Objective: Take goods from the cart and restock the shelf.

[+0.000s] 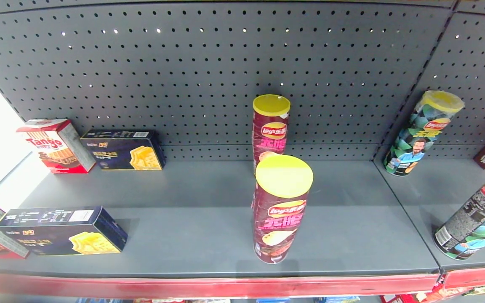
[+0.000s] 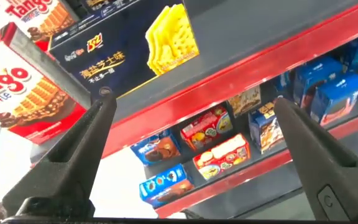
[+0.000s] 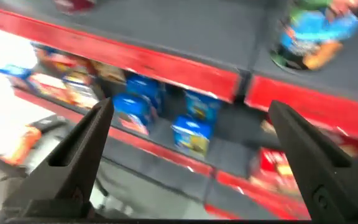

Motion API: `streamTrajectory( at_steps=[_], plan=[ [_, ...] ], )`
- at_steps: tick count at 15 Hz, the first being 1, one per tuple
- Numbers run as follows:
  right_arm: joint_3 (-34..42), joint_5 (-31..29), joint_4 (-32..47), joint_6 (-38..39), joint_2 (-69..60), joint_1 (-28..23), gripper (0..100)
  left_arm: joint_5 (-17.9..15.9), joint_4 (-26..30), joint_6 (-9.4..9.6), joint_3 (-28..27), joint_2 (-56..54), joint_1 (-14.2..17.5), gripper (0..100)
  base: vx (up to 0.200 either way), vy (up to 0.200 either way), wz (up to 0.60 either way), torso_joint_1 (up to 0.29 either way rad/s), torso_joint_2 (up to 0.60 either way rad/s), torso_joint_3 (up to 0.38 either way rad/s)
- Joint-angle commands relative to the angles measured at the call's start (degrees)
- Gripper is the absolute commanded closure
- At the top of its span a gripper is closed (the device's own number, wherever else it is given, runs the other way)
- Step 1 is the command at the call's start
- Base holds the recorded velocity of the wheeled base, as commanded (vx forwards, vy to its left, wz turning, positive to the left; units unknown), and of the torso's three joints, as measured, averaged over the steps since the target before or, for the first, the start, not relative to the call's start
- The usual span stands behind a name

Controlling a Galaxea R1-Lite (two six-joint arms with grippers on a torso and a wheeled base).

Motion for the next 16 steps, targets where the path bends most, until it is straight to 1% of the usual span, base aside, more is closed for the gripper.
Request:
streamTrajectory(
  at_steps=[1, 2, 3, 4, 5, 6, 7, 8, 9, 10, 11, 12, 15, 16],
  plan=[
    [0.1, -0.1, -0.1, 0.0, 7.7, -9.0, 0, 0.1, 0.0, -0.85, 0.0, 2.8, 1.9, 0, 0.0, 0.0, 0.0, 0.0, 0.0, 0.0],
    [0.1, 0.1, -0.2, 0.0, 9.8, -16.4, 0, 0.0, 0.0, -0.85, 0.0, 4.8, 5.8, 0, 0.0, 0.0, 0.0, 0.0, 0.0, 0.0],
    [0.1, 0.4, -0.2, 0.0, 9.4, -21.3, 0, 0.0, -0.1, -0.67, 0.0, 4.9, 8.4, 0, 0.0, 0.0, 0.0, 0.0, 0.0, 0.0],
    [0.1, 0.3, -0.2, 0.3, 8.7, -24.7, 0, 0.1, -0.1, -0.76, 0.1, 4.7, 10.8, 0, 0.0, 0.0, 0.0, 0.0, 0.0, 0.0],
    [0.1, 0.1, -0.2, 0.7, 6.6, -26.7, 0, 0.7, -0.1, -1.11, 0.1, 4.5, 11.2, 0, 0.0, 0.0, 0.0, 0.0, 0.0, 0.0],
    [0.1, 0.8, -0.2, 1.4, 3.6, -28.4, 0, 2.6, -0.2, -0.49, 0.2, 4.5, 10.8, 0, 0.0, 0.0, 0.0, 0.0, 0.0, 0.0],
    [0.1, 2.4, -0.2, 2.1, -1.1, -27.7, 0, 6.8, -0.2, 0.12, 0.2, 4.5, 10.9, 0, 0.0, 0.0, 0.0, 0.0, 0.0, 0.0],
    [0.1, 2.1, -0.2, 2.3, -4.2, -26.4, 0, 7.0, -0.2, 0.3, 0.2, 4.6, 11.1, 0, 0.0, 0.0, 0.0, 0.0, 0.0, 0.0],
    [0.4, -0.7, -0.6, 2.5, -4.2, -26.3, 0, 7.0, -0.3, 0.47, 0.2, 4.6, 11.1, 0, 0.0, 0.0, 0.0, 0.0, 0.0, 0.0],
    [0.8, -1.8, -0.9, 2.8, -4.2, -26.3, 0, 7.0, -0.2, 0.38, 0.2, 4.5, 11.0, 0, 0.0, 0.0, 0.0, 0.0, 0.0, 0.0],
    [1.7, -0.6, -3.3, 2.8, -4.2, -26.3, 0, 7.0, -0.2, 0.38, 0.2, 4.6, 10.8, 0, 0.0, 0.0, 0.0, 0.0, 0.0, 0.0],
    [5.9, 0.5, -9.4, 2.4, -4.2, -26.4, 0, 6.5, -0.2, 0.38, 0.2, 4.6, 10.8, 0, 0.0, 0.0, 0.0, 0.0, 0.0, 0.0],
    [5.9, 2.8, -9.7, 2.7, -4.2, -26.3, 0, 0.4, -0.4, 0.56, 0.2, 4.6, 10.6, 0, 0.0, 0.0, 0.0, 0.0, 0.0, 0.0],
    [5.9, 2.9, -9.7, 1.9, -4.2, -26.4, 0, -2.0, -1.2, 0.21, 0.4, 4.6, 10.5, 0, 0.0, 0.0, 0.0, 0.0, 0.0, 0.0]
  ],
)
